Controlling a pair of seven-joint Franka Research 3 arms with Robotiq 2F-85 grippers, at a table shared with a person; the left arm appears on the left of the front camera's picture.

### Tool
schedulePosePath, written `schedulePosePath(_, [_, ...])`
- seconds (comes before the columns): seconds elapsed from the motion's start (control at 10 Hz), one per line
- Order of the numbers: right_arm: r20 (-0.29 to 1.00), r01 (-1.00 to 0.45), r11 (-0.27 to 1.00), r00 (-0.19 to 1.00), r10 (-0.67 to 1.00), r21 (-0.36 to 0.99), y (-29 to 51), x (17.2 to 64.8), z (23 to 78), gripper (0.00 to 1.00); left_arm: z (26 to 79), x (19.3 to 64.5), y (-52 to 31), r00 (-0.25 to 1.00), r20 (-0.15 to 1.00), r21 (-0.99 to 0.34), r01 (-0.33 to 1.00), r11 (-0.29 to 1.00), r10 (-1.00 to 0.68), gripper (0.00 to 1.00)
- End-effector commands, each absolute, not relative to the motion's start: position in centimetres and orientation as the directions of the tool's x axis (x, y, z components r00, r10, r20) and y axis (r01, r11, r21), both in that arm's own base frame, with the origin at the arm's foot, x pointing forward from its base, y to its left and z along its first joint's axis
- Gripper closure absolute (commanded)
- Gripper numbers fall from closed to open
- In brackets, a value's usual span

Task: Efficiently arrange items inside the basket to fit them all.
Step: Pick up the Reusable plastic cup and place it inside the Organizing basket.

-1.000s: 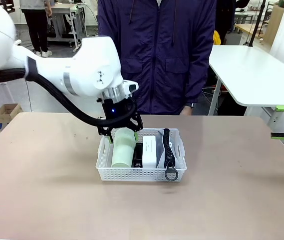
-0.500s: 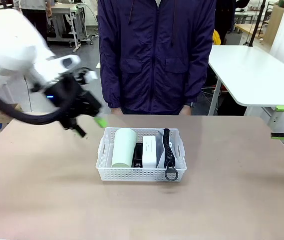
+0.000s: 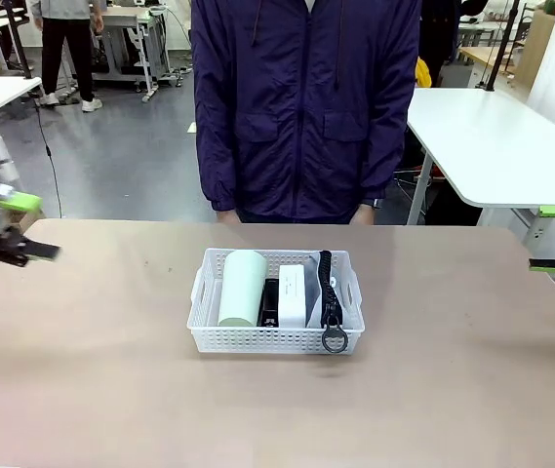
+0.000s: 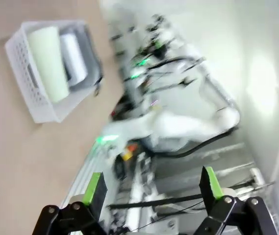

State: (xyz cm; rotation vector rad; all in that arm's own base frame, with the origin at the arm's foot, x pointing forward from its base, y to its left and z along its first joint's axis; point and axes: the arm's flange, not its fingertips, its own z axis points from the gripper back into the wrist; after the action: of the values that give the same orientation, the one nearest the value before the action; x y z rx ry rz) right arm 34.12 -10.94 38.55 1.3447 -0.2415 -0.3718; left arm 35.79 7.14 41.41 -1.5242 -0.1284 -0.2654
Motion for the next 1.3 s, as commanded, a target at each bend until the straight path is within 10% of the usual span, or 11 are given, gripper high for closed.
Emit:
schedulePosePath(0.0, [-0.053, 0.129, 0.168, 0.916, -0.399, 0.977, -10.9, 34.1, 39.1, 0.0, 38.3, 37.1, 9.2, 0.958, 0.232, -0.931, 0.269, -0.245, 0.168, 0.0])
schedulePosePath(0.3, [-0.053, 0.129, 0.168, 0.916, -0.399, 0.977, -10.9, 34.1, 39.1, 0.0, 37.5, 37.8, 9.0, 0.909, 0.107, -0.952, 0.21, -0.223, 0.402, 0.0])
schedulePosePath(1.2, [-0.053, 0.129, 0.168, 0.916, -0.399, 0.977, -10.9, 34.1, 39.1, 0.0, 36.4, 36.6, 11.9, 0.954, 0.143, -0.949, 0.208, -0.237, 0.262, 0.0])
